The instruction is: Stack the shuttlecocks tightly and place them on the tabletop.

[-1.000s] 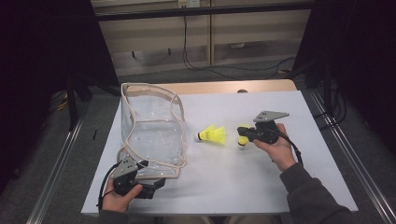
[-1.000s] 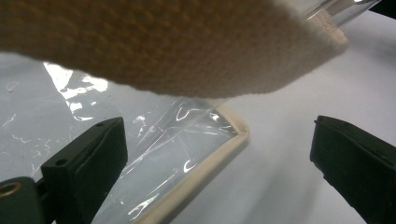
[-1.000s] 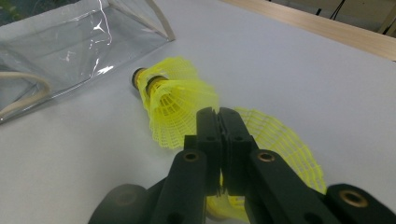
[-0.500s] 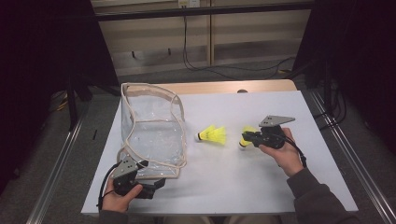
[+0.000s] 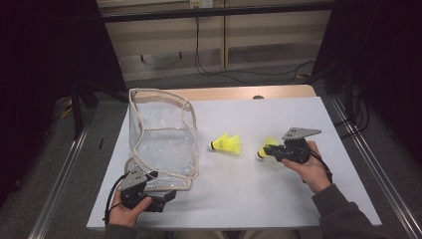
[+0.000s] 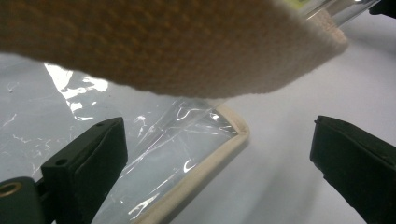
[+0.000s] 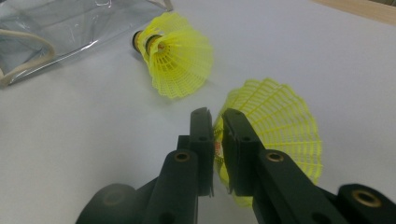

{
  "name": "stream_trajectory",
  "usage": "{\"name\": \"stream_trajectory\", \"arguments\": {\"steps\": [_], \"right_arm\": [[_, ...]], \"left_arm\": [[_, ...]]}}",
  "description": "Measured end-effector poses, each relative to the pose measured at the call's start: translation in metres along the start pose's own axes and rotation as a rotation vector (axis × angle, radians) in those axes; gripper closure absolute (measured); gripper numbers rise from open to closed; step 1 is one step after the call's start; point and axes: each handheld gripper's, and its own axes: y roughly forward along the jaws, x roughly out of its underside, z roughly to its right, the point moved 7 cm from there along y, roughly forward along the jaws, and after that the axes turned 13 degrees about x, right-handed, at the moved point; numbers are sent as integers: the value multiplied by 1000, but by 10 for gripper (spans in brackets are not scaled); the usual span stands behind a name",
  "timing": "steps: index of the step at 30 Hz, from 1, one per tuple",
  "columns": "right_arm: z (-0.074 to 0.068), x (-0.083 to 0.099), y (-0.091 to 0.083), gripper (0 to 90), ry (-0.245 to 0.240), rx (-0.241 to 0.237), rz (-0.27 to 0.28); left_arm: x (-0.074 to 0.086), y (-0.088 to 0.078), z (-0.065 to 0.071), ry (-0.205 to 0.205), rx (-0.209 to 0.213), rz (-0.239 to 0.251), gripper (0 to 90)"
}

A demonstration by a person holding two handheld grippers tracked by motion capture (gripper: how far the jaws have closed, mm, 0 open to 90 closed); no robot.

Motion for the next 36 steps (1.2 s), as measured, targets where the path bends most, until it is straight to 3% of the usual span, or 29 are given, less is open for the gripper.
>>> {"name": "stream_trajectory", "arguments": {"steps": [24,36], "right_arm": [[3,17,-7,876,-5,-20,-28],[5,25,-9,860,5,-20,-27]], "left_arm": [[0,0,0,1,1,0,40],[0,0,0,0,-2,0,40]]}}
